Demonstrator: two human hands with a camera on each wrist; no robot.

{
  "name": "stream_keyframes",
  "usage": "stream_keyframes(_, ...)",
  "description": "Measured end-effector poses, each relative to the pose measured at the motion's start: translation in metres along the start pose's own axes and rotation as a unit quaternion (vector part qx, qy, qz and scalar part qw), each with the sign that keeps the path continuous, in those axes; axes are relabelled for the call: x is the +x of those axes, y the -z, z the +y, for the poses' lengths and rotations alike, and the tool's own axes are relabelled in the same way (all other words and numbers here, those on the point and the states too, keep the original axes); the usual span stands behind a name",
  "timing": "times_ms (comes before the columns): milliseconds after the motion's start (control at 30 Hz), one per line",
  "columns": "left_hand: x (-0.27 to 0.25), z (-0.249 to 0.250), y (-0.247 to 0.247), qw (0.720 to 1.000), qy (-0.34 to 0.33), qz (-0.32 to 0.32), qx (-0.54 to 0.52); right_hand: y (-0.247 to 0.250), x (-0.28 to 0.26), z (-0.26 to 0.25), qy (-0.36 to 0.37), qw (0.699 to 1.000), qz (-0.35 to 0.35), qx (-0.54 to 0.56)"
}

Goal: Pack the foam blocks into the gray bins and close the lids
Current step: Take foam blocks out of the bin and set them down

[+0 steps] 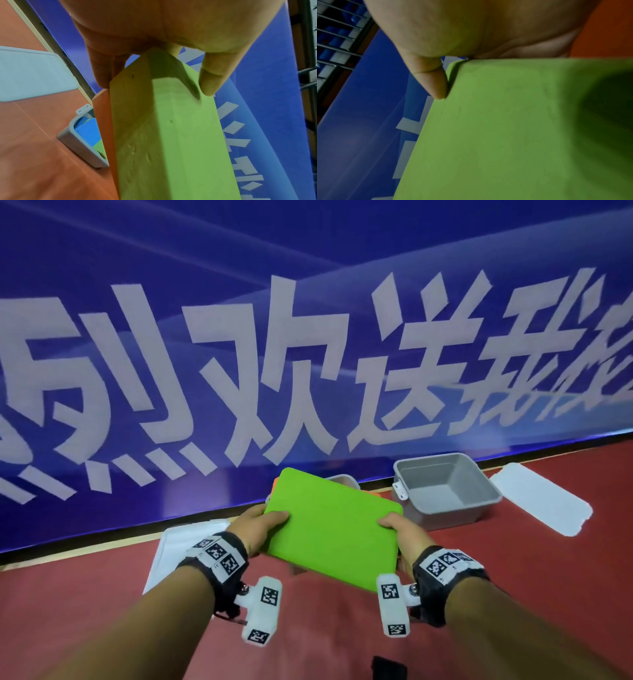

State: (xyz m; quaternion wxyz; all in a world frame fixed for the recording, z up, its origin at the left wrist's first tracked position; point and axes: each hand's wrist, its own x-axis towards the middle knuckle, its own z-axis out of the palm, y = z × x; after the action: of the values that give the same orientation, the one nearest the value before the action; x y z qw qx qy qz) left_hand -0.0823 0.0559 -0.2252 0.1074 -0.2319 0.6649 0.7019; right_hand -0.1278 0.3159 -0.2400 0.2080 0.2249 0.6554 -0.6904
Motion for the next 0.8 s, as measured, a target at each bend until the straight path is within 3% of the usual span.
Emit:
stream_keyframes(133,0.087,0.043,-0.01,1.0,-0.001,0.022,0.004,-0.018,0.098,-0.05,-0.002,1.0,-0.014,-0.011)
stream_keyframes(267,0.19,0.091,-0.013,0.989,-0.031,0.141,0.004,-0.037,0.217,-0.092,0.008,0.996,0.001,-0.092)
stream_keyframes(333,0.227,0.111,-0.017,0.983,-0.027,0.178,0.031,-0.044,0.258,-0.11,0.003,0.972,-0.012,-0.234)
stream_keyframes(367,0.241,0.116,-0.016,0.98,-0.016,0.192,0.045,-0.048,0.272,-0.115,-0.012,0.946,-0.017,-0.322)
stream_keyframes(433,0.268,0.118,-0.01,0.978,0.002,0.199,0.068,-0.053,0.306,-0.12,-0.03,0.91,-0.045,-0.411)
stream_keyframes(567,0.289,0.102,0.003,0.974,0.061,0.195,0.094,-0.045,0.349,-0.103,-0.079,0.896,-0.095,-0.425)
stream_keyframes(700,0.3,0.088,0.008,0.969,0.112,0.183,0.12,-0.046,0.353,-0.1,-0.107,0.857,-0.124,-0.488)
stream_keyframes(800,0.307,0.091,0.002,0.969,0.126,0.166,0.131,-0.045,0.358,-0.097,-0.124,0.852,-0.133,-0.491)
